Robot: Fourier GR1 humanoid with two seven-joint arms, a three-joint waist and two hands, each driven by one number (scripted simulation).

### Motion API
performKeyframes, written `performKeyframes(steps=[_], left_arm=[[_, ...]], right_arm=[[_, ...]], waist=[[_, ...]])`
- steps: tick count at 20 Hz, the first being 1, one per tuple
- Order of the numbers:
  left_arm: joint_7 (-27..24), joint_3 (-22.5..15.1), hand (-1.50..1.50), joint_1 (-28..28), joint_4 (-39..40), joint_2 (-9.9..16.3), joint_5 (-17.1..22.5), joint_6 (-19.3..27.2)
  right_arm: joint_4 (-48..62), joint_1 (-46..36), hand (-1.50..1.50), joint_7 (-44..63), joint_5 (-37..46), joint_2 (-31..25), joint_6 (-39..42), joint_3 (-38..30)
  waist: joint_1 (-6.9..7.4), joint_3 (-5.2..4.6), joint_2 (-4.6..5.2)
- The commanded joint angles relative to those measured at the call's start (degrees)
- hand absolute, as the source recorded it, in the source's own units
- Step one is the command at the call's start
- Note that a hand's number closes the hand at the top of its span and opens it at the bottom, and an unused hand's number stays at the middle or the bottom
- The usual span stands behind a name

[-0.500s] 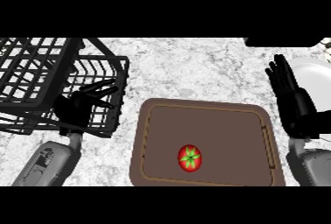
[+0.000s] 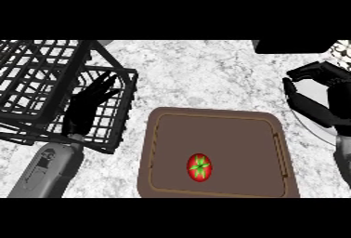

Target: Pick the tomato from the tray and place it in the plate

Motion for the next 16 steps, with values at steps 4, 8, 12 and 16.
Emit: performKeyframes(steps=[4,8,12,16], left_arm=[[4.07,-2.89,0.0,11.79,1.03,-3.98,1.96,-1.29],[3.5,-0.66,0.0,11.68,2.72,-3.63,2.58,-3.61],[2.69,-0.9,0.0,11.57,3.32,-4.83,0.93,-3.57],[4.9,0.29,0.0,10.41,2.1,-4.3,1.04,-4.31]], right_arm=[[-7.39,9.21,-1.5,-6.29,2.77,6.86,-8.27,0.78],[-9.88,12.26,-1.5,-7.13,4.27,4.82,-6.35,2.05],[-13.39,15.1,-1.5,-0.38,7.77,-2.06,-0.85,5.73],[-16.52,16.73,-1.5,7.03,10.59,-10.25,7.09,9.63]], waist=[[-0.02,-0.66,-0.3],[0.15,-0.77,0.07],[0.02,-1.0,-0.02],[0.66,-1.11,-0.27]])
